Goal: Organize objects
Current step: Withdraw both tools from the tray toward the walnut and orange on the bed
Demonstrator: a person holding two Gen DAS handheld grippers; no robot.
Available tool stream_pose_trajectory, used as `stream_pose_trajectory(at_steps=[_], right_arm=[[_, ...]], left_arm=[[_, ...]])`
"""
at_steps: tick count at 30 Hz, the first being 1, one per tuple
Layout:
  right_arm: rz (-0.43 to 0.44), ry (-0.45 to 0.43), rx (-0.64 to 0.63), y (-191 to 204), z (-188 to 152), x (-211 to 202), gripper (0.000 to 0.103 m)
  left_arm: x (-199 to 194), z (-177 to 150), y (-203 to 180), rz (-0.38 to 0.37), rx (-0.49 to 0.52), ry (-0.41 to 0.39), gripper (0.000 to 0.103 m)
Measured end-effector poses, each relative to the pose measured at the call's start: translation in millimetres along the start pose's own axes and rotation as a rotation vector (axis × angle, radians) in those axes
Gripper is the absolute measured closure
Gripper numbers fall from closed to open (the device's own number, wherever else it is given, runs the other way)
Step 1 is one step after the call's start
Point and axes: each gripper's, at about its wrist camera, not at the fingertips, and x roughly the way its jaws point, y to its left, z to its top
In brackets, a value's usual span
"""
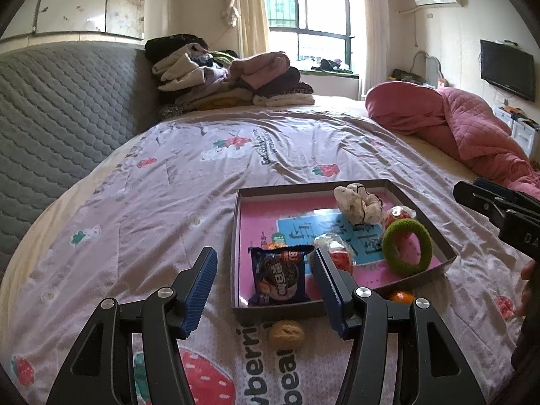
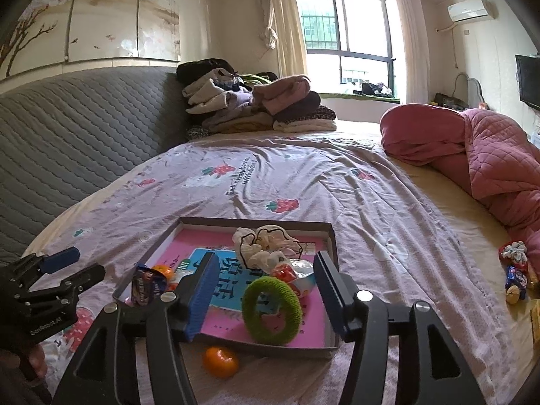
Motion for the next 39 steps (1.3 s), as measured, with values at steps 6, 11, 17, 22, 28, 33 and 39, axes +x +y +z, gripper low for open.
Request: stream_pose_trajectory(at_steps=[6,11,17,22,28,33,39], right_arm=[[0.023,-0.008,-0.006,9,-3,-7,0.044],[0.031,-0.010,-0.017,14,-5,-10,0.043],[0.039,-0.005,-0.021,16,-10,-11,0.040],[0.045,0.009,-0.021,18,-14,-10,0.040],[0.051,0.040,-0.018,18,-22,-7,0.040],[0.057,0.058,-0.019,19,-29,-7,0.040],[0.061,0.078,-0.018,19,-34,-7,0.040]], left_arm=[[-4,-10,1,-0.004,0.003,0.019,0.043],[-5,-17,2,-0.007,0.000,0.030,0.043],[-3,-24,4,-0.013,-0.001,0.053,0.043],[-3,-29,6,-0.011,-0.010,0.068,0.043],[1,-41,6,-0.016,-0.002,0.104,0.043],[4,-47,2,-0.019,0.011,0.126,0.043],[3,-50,3,-0.019,0.007,0.138,0.043]])
